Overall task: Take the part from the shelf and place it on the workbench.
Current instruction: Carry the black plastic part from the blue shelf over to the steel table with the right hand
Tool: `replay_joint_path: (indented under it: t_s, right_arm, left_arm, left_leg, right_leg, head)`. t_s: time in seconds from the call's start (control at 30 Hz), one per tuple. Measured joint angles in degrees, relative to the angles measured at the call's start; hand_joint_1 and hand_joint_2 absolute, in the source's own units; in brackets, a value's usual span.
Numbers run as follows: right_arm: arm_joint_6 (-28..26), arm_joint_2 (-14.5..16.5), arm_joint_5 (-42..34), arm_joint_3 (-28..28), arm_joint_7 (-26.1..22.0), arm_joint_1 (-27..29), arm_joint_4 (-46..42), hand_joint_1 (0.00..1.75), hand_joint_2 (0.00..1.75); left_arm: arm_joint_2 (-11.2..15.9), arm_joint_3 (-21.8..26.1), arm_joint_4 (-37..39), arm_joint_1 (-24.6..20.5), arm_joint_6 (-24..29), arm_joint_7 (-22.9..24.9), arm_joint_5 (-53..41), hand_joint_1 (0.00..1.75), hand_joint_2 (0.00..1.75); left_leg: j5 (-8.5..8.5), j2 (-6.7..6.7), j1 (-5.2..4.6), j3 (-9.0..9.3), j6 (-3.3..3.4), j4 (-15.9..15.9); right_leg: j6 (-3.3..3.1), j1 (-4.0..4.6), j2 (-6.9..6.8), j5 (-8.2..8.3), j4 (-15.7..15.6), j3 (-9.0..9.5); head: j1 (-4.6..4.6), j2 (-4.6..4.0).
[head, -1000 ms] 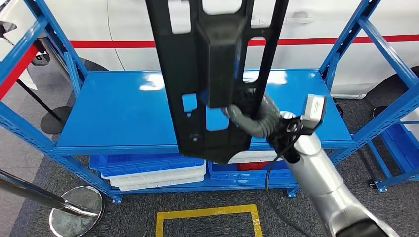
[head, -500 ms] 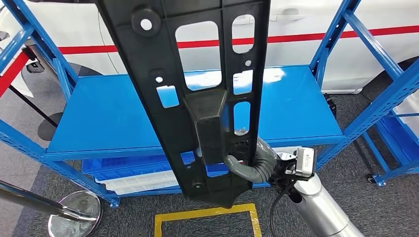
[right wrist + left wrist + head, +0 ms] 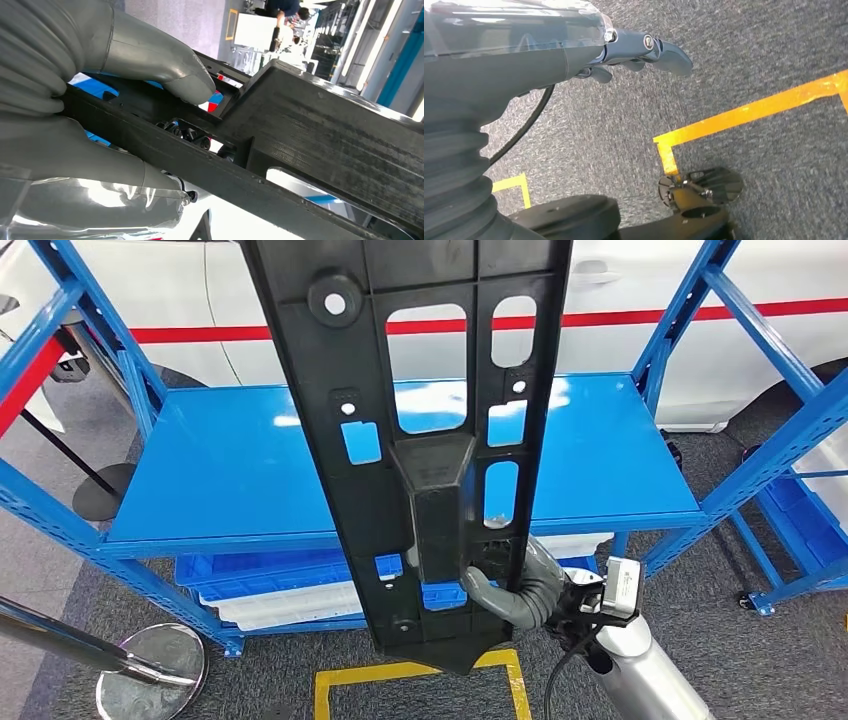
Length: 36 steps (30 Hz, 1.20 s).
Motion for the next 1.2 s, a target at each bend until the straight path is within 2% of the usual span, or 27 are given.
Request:
replay_joint_path:
  t_s: [0.07, 0.17, 0.2, 0.27, 0.33, 0.37, 0.4, 0.43, 0.5, 0.53, 0.57, 0.6, 0.67, 0.7, 0.73, 0.77, 0.83, 0.87, 0.9, 0.93, 0.97, 1.0, 1.03, 1.07, 1.1, 1.13, 1.2]
  right_arm:
    - [-0.2, 0.0, 0.0, -0.1, 0.1, 0.1, -0.1, 1.75, 1.75]
    - [-0.3, -0.2, 0.1, -0.1, 0.4, 0.4, -0.3, 1.75, 1.75]
    - [-0.4, -0.3, 0.2, -0.2, 0.5, 0.3, -0.3, 1.75, 1.75]
    - [-0.4, -0.4, 0.5, -0.2, 1.1, 0.0, -0.3, 1.75, 1.75]
    - [-0.5, -0.4, 0.7, -0.2, 1.6, -0.1, -0.4, 1.75, 1.75]
    - [-0.4, -0.4, 0.8, -0.2, 1.9, -0.2, -0.4, 1.75, 1.75]
    - [-0.3, -0.4, 0.7, -0.2, 2.1, -0.2, -0.4, 1.75, 1.75]
    - [-0.2, -0.4, 0.7, -0.2, 2.2, -0.2, -0.4, 1.75, 1.75]
    - [0.2, -0.4, 0.5, -0.2, 2.4, -0.4, -0.4, 1.75, 1.75]
    - [0.4, -0.4, 0.5, -0.3, 2.5, -0.6, -0.4, 1.75, 1.75]
    - [0.5, -0.4, 0.5, -0.3, 2.6, -0.8, -0.4, 1.75, 1.75]
    - [0.7, -0.4, 0.6, -0.4, 2.8, -1.0, -0.4, 1.75, 1.75]
    - [0.8, -0.4, 0.8, -0.4, 3.0, -1.2, -0.3, 1.75, 1.75]
    - [0.9, -0.4, 0.8, -0.4, 3.0, -1.3, -0.2, 1.75, 1.75]
    - [0.9, -0.4, 0.9, -0.5, 3.1, -1.3, -0.2, 1.75, 1.75]
    - [0.9, -0.4, 0.9, -0.5, 3.1, -1.3, -0.2, 1.75, 1.75]
    - [0.9, -0.4, 0.9, -0.6, 3.1, -1.3, -0.1, 1.75, 1.75]
    - [0.9, -0.3, 0.9, -0.6, 3.1, -1.3, -0.1, 1.75, 1.75]
    - [0.9, -0.3, 0.9, -0.6, 3.1, -1.3, 0.0, 1.75, 1.75]
    - [0.9, -0.3, 0.9, -0.6, 3.2, -1.3, 0.0, 1.75, 1.75]
    - [0.9, -0.3, 0.9, -0.6, 3.2, -1.4, 0.0, 1.75, 1.75]
    - [0.9, -0.3, 0.9, -0.6, 3.2, -1.5, 0.1, 1.75, 1.75]
    - [0.9, -0.3, 0.9, -0.6, 3.2, -1.6, 0.1, 1.75, 1.75]
    - [0.9, -0.3, 0.9, -0.6, 3.2, -1.7, 0.1, 1.75, 1.75]
    - [0.8, -0.3, 1.0, -0.6, 3.2, -1.9, 0.1, 1.75, 1.75]
    - [0.8, -0.3, 1.1, -0.6, 3.2, -1.9, 0.1, 1.75, 1.75]
    - [0.7, -0.4, 1.4, -0.6, 3.1, -1.9, 0.1, 1.75, 1.75]
  left_arm:
    - [0.0, 0.0, 0.0, -0.1, -0.2, 0.2, -0.1, 0.0, 1.75]
    - [0.0, 0.0, 0.0, 0.0, -0.5, 0.3, -0.1, 0.0, 1.75]
    - [0.0, 0.0, 0.0, 0.0, -0.6, 0.4, -0.1, 0.0, 1.75]
    - [0.0, 0.0, 0.0, 0.0, -0.8, 0.4, 0.0, 0.0, 1.75]
    - [0.0, 0.0, 0.0, 0.0, -1.1, 0.4, 0.1, 0.0, 1.75]
    - [0.1, 0.0, 0.0, 0.1, -1.3, 0.4, 0.2, 0.0, 1.75]
    - [0.1, 0.0, 0.0, 0.1, -1.5, 0.3, 0.4, 0.0, 1.75]
    - [0.1, 0.1, 0.0, 0.2, -1.6, 0.3, 0.5, 0.0, 1.75]
    - [0.1, 0.1, 0.0, 0.1, -1.8, 0.2, 0.7, 0.0, 1.75]
    - [0.1, 0.1, 0.0, 0.0, -1.8, 0.1, 0.8, 0.0, 1.75]
    - [0.1, 0.2, 0.0, -0.1, -1.8, 0.1, 0.8, 0.0, 1.75]
    - [0.1, 0.2, 0.0, -0.1, -1.8, 0.0, 0.9, 0.0, 1.75]
    - [0.1, 0.3, 0.0, 0.1, -1.9, 0.0, 0.9, 0.0, 1.75]
    - [0.1, 0.3, 0.0, 0.1, -1.9, -0.1, 1.0, 0.0, 1.75]
    - [0.1, 0.3, 0.0, 0.1, -1.9, -0.1, 1.0, 0.0, 1.75]
    - [0.1, 0.3, 0.0, 0.0, -1.9, -0.1, 1.0, 0.0, 1.75]
    - [0.1, 0.3, 0.0, 0.0, -2.0, -0.2, 1.0, 0.0, 1.75]
    - [0.1, 0.3, 0.0, 0.0, -2.0, -0.2, 1.0, 0.0, 1.75]
    - [0.1, 0.3, 0.0, 0.0, -2.0, -0.2, 1.0, 0.0, 1.75]
    - [0.1, 0.4, 0.0, 0.1, -2.0, -0.2, 1.0, 0.0, 1.75]
    - [0.1, 0.4, 0.0, 0.1, -2.0, -0.2, 1.0, 0.0, 1.75]
    - [0.1, 0.4, 0.0, 0.1, -2.0, -0.2, 1.0, 0.0, 1.75]
    - [0.1, 0.4, 0.0, 0.0, -2.0, -0.2, 1.0, 0.0, 1.75]
    - [0.1, 0.4, 0.0, 0.1, -2.0, -0.2, 1.0, 0.0, 1.75]
    - [0.1, 0.4, 0.0, 0.1, -2.0, -0.2, 1.0, 0.0, 1.75]
    - [0.1, 0.4, 0.0, 0.1, -2.0, -0.2, 1.0, 0.0, 1.75]
    - [0.1, 0.5, 0.0, 0.2, -2.1, -0.2, 1.0, 0.0, 1.75]
  left_leg:
    - [0.06, 0.0, -0.19, -0.4, -0.6, 0.4]
    - [0.27, -0.01, -0.2, -0.86, -1.62, 0.5]
    - [-0.57, -0.04, -0.16, -1.19, -1.94, 1.2]
    - [-4.53, -0.1, 0.04, -2.72, -2.51, 5.5]
    - [-9.0, -0.1, 0.16, -4.7, -2.96, 12.3]
    - [-10.1, -0.1, 0.19, -4.99, -3.09, 14.5]
    - [-10.15, -0.1, 0.2, -4.28, -3.12, 14.7]
    - [-9.31, -0.1, 0.21, -2.48, -3.05, 12.7]
    - [-6.96, -0.19, 0.16, 3.0, -2.64, 4.6]
    - [-6.06, -0.27, 0.04, 5.02, -2.35, 1.2]
    - [-5.52, -0.34, -0.09, 6.12, -2.03, -0.8]
    - [-5.23, -0.39, -0.28, 6.26, -1.7, -1.4]
    - [-3.97, -0.32, -0.35, 5.6, -0.95, -1.4]
    - [-3.19, -0.25, -0.29, 5.17, -0.51, -1.5]
    - [-2.33, -0.16, -0.17, 4.57, -0.06, -1.8]
    - [-1.46, -0.07, -0.06, 3.81, 0.28, -1.9]
    - [-0.04, 0.02, -0.14, 1.93, 0.59, -1.8]
    - [0.64, 0.05, -0.17, 0.94, 0.56, -1.7]
    - [1.27, 0.07, -0.18, -0.06, 0.51, -1.6]
    - [1.87, 0.08, -0.17, -1.08, 0.41, -1.3]
    - [2.42, 0.08, -0.15, -2.05, 0.25, -1.1]
    - [2.89, 0.07, -0.14, -2.9, 0.04, -0.7]
    - [3.3, 0.06, -0.21, -3.6, -0.21, -0.4]
    - [3.75, 0.06, -0.28, -4.05, -0.52, -0.2]
    - [4.26, 0.04, -0.32, -4.33, -0.87, -0.1]
    - [4.84, -0.01, -0.37, -4.52, -1.22, -0.3]
    - [5.04, -0.15, -0.24, -5.01, -1.96, -0.4]
  right_leg:
    - [-0.46, 0.25, -0.06, 1.14, -4.1, 1.86]
    - [-1.46, 0.31, -0.05, 1.76, -4.5, 1.4]
    - [-1.88, 0.19, -0.15, 2.11, -4.7, 1.2]
    - [-2.58, 0.03, -0.39, 2.89, -4.9, 0.56]
    - [-2.83, 0.11, -0.46, 3.67, -4.9, -0.43]
    - [-2.81, 0.14, -0.48, 4.11, -4.9, -1.0]
    - [-2.75, 0.16, -0.49, 4.57, -4.9, -1.59]
    - [-2.65, 0.17, -0.48, 5.05, -4.8, -2.17]
    - [-2.3, 0.21, -0.42, 6.04, -4.8, -3.08]
    - [-2.02, 0.24, -0.4, 6.53, -4.8, -3.34]
    - [-1.69, 0.25, -0.4, 7.03, -4.9, -3.5]
    - [-1.31, 0.21, -0.42, 7.56, -5.0, -3.55]
    - [-0.57, 0.07, -0.43, 8.43, -5.5, -3.66]
    - [-0.32, 0.02, -0.37, 7.8, -5.3, -3.98]
    - [-0.15, 0.0, -0.3, 6.05, -4.1, -4.57]
    - [-0.06, -0.05, -0.24, 3.17, -1.7, -5.42]
    - [0.14, -0.11, -0.18, -2.7, 5.8, -7.15]
    - [0.27, -0.12, -0.18, -4.06, 9.1, -7.46]
    - [0.37, -0.13, -0.18, -3.94, 10.9, -7.01]
    - [0.4, -0.14, -0.19, -2.76, 10.9, -5.62]
    - [0.35, -0.15, -0.2, -1.27, 8.8, -3.22]
    - [0.18, -0.14, -0.24, -0.54, 5.3, -0.1]
    - [-0.03, -0.01, -0.27, -0.79, 0.9, 3.1]
    - [-0.29, 0.15, -0.29, -1.45, -2.4, 5.44]
    - [-0.6, 0.37, -0.31, -2.19, -4.7, 6.75]
    - [-0.92, 0.6, -0.3, -2.29, -5.7, 7.05]
    - [-1.78, 0.42, -0.57, -1.09, -5.9, 6.11]
  head:
    - [-0.01, 0.0]
    - [-0.02, 0.0]
    - [-0.02, -0.01]
    - [-0.02, -0.01]
    - [-0.02, 0.0]
    - [-0.02, 0.0]
    - [-0.02, 0.0]
    - [-0.02, 0.0]
    - [-0.02, 0.0]
    - [-0.01, 0.0]
    - [-0.01, 0.0]
    - [-0.01, 0.01]
    - [-0.01, 0.01]
    - [-0.01, 0.01]
    - [0.0, 0.01]
    - [0.0, 0.01]
    - [0.0, 0.01]
    - [-0.01, 0.01]
    - [-0.01, 0.0]
    - [-0.01, 0.01]
    - [-0.01, 0.01]
    - [-0.01, 0.01]
    - [-0.02, 0.01]
    - [-0.02, 0.01]
    - [-0.02, 0.01]
    - [-0.02, 0.01]
    - [-0.03, 0.01]
